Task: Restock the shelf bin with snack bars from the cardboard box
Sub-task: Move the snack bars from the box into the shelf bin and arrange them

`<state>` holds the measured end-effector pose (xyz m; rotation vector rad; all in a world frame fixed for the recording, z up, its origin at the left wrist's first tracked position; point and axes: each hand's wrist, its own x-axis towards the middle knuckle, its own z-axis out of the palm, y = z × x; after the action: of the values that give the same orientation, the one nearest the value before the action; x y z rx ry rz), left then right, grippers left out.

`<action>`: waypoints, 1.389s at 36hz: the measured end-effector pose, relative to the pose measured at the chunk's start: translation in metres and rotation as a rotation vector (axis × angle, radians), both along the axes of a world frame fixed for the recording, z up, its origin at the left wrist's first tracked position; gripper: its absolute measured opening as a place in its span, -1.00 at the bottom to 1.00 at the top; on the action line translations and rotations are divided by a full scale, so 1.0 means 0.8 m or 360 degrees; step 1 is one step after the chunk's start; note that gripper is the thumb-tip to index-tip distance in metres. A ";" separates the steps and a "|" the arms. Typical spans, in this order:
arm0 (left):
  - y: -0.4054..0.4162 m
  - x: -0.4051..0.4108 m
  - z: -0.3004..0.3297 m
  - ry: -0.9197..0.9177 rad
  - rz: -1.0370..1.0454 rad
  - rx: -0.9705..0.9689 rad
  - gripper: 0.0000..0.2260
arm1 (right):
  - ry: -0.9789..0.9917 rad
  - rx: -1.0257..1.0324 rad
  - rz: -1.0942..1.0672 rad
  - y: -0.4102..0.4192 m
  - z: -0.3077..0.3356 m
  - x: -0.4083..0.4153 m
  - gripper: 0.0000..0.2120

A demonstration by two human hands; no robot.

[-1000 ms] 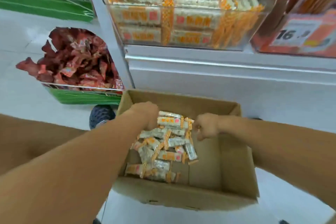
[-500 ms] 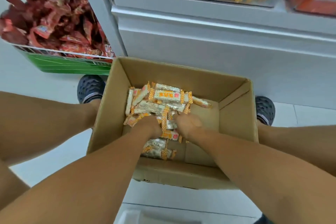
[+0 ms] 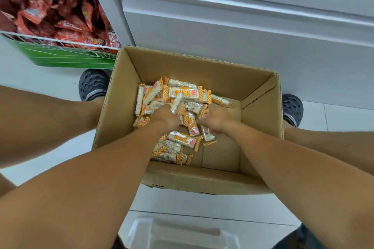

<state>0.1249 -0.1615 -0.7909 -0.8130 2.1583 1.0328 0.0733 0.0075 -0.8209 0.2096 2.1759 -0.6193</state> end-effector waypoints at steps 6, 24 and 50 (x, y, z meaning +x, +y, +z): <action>0.004 0.008 0.012 -0.0205 0.0084 0.0304 -0.65 | 0.0179 0.0348 0.0247 0.001 -0.033 0.040 -0.34; 0.018 -0.006 0.007 0.0160 0.0401 0.0523 -0.06 | -0.0765 -0.1057 -0.0593 0.006 0.021 0.000 -0.89; -0.005 -0.010 0.064 0.0060 0.0469 0.0706 -0.40 | -0.0834 -0.1157 -0.0450 0.054 0.109 -0.016 -0.69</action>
<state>0.1165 -0.1657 -0.7395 -0.9107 1.7654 1.6137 0.0607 0.0507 -0.7336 0.2514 1.3270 -1.3054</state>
